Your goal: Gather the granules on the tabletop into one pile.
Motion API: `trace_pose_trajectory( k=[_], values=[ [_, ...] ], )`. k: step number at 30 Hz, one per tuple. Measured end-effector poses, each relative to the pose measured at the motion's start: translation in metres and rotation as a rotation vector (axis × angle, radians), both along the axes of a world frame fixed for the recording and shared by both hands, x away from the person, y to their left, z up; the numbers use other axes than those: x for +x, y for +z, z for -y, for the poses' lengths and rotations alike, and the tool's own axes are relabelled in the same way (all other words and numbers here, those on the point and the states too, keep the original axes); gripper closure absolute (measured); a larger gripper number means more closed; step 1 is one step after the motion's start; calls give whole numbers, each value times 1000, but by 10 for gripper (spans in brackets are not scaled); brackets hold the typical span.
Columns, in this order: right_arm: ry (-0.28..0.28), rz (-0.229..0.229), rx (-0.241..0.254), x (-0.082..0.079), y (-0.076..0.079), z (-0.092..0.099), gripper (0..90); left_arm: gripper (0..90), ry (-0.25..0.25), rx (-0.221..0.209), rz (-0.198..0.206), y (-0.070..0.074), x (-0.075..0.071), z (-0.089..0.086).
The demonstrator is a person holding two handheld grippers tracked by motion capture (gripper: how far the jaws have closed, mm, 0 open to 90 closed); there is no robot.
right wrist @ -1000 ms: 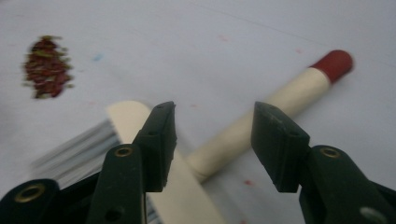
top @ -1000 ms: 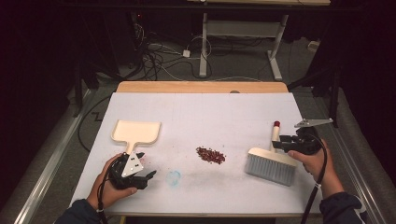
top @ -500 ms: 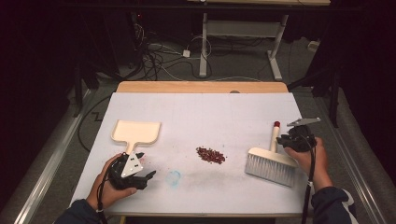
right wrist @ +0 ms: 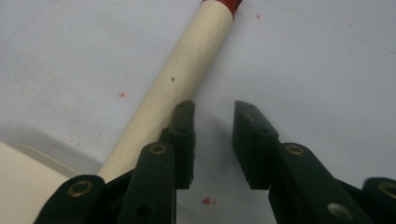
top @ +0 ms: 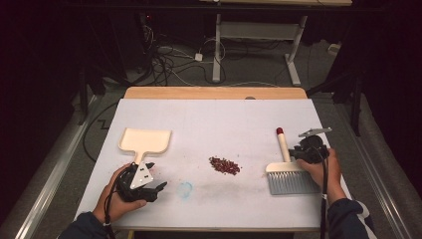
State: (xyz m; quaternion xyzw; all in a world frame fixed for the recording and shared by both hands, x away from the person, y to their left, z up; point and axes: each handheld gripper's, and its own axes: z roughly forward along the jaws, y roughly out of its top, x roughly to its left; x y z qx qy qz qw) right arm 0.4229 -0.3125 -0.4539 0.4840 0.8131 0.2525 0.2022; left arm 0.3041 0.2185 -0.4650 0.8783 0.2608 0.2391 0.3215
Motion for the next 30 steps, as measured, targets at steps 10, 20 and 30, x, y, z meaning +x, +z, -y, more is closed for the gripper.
trace_pose_trajectory(
  k=[10,20,30],
  values=[
    [32,174,93,-17,24,1,568,244,9,-10,11,2,-1,-1],
    [193,443,225,-64,57,-14,402,244,15,-22,27,5,-3,-2],
    [240,548,183,-105,45,-34,286,237,21,-43,43,8,-4,-4]
  ],
)
